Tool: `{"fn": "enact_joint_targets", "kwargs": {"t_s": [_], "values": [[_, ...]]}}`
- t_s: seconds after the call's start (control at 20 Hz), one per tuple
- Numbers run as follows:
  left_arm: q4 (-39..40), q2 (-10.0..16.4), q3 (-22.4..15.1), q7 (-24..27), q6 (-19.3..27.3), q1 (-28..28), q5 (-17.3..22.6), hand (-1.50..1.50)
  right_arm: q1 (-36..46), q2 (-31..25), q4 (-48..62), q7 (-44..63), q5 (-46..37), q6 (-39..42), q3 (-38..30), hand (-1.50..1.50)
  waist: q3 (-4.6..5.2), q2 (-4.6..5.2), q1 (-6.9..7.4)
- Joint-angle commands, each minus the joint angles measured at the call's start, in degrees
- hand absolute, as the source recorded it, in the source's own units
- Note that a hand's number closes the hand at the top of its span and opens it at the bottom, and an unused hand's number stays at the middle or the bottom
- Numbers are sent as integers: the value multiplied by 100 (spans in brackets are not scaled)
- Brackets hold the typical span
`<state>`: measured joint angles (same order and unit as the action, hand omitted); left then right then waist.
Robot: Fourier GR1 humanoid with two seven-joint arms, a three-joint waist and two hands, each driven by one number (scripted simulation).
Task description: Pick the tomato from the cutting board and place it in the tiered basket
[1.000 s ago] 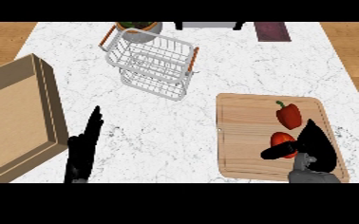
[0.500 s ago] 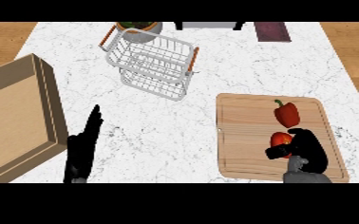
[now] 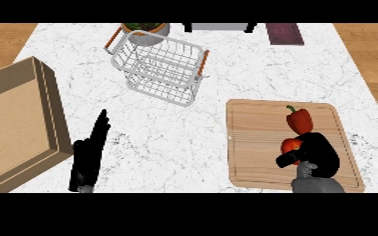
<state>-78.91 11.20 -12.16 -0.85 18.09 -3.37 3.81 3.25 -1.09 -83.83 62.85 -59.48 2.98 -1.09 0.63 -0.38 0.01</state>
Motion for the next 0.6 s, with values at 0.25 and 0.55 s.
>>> {"fn": "enact_joint_targets", "kwargs": {"t_s": [0.25,0.55], "values": [[128,25,-49,108,-227,55,-34,0,585,103,249,-1323,-591,886,2066,150,-54,61,313],[-47,-19,62,-130,-48,12,-70,0,882,108,-554,-1118,-90,547,3299,150,-63,26,60]]}}
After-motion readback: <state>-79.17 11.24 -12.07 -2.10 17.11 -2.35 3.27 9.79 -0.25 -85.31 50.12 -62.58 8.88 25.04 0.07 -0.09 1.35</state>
